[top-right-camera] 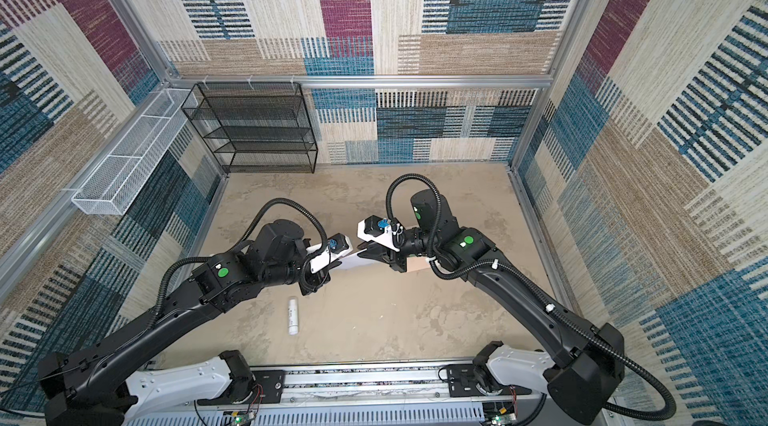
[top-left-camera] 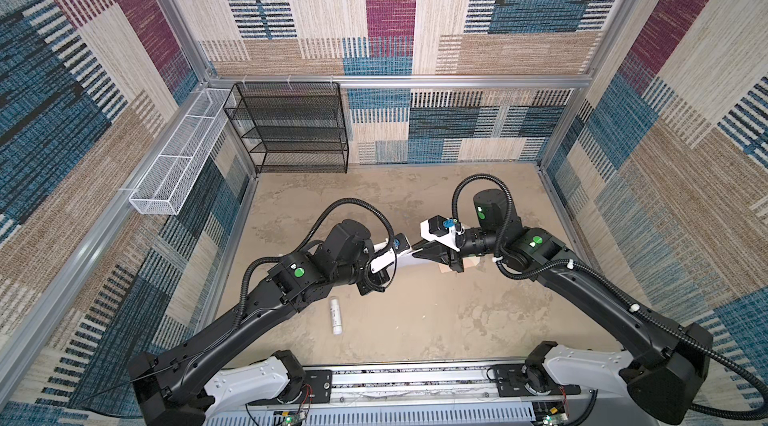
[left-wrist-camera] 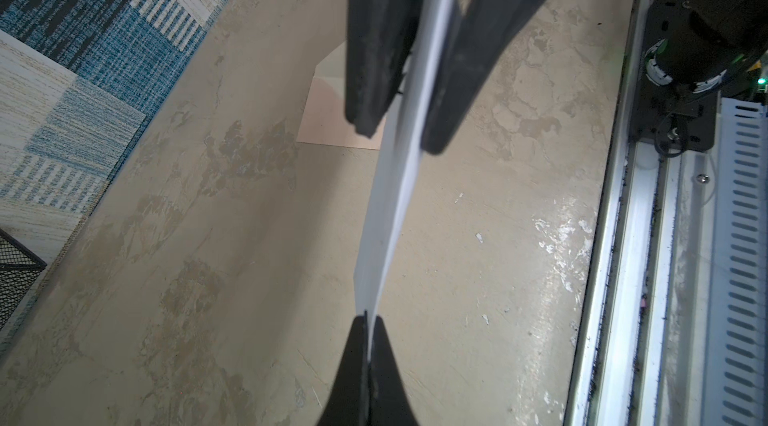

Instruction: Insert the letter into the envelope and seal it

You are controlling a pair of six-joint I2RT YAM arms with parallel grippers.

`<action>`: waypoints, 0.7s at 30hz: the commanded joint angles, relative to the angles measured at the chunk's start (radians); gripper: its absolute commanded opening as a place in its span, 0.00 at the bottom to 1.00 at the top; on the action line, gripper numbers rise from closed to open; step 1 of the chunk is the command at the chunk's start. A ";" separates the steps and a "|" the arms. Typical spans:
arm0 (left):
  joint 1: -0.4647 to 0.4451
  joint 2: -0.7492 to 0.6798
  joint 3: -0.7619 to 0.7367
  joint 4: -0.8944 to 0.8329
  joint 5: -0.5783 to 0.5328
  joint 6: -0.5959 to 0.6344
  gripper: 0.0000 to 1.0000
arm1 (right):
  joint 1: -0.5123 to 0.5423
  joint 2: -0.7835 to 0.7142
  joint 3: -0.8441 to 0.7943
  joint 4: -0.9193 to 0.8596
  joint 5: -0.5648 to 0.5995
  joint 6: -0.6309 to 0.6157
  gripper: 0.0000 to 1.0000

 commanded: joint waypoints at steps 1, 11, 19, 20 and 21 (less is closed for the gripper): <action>0.000 -0.003 -0.001 -0.003 -0.002 0.017 0.00 | 0.002 -0.008 0.000 0.010 0.027 -0.003 0.02; 0.000 -0.035 -0.022 0.066 0.076 -0.003 0.19 | 0.003 -0.039 -0.015 0.003 0.024 -0.009 0.00; -0.001 -0.021 0.012 0.158 0.181 -0.016 0.23 | 0.006 -0.040 -0.034 0.007 0.009 0.009 0.00; 0.001 -0.012 0.017 0.161 0.193 -0.018 0.22 | 0.008 -0.043 -0.037 0.011 0.008 0.011 0.00; 0.000 -0.006 0.019 0.166 0.208 -0.023 0.21 | 0.007 -0.045 -0.040 0.014 0.009 0.014 0.00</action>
